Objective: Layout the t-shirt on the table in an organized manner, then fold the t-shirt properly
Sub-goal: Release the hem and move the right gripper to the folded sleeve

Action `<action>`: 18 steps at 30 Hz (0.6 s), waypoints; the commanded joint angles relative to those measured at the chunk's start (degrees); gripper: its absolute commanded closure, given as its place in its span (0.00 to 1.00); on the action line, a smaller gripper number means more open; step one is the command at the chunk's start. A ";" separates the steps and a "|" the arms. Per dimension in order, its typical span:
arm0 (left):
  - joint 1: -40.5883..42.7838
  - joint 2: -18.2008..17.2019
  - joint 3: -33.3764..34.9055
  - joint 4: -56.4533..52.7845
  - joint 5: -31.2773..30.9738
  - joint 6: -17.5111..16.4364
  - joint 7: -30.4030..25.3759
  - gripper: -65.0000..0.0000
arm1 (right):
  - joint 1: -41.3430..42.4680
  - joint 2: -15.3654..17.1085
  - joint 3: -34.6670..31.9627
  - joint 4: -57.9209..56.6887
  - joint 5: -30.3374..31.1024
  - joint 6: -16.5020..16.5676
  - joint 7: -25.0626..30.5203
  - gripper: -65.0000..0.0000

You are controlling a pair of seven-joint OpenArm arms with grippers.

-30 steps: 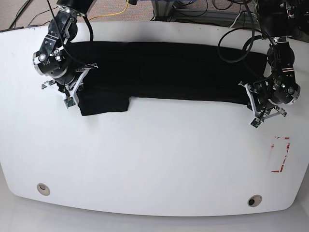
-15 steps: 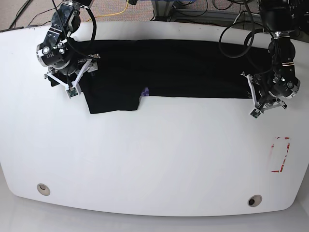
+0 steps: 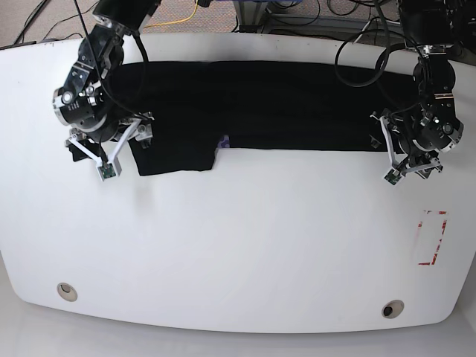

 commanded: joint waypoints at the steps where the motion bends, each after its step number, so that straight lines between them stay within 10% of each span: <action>1: -0.75 -0.95 -0.31 2.29 -0.15 -0.03 -0.53 0.31 | 4.18 0.10 -0.06 -5.16 0.73 0.03 0.80 0.07; 18: -0.84 -2.10 -0.58 5.10 -0.24 -0.03 -0.53 0.31 | 11.48 0.01 -0.06 -25.65 0.73 0.03 6.78 0.07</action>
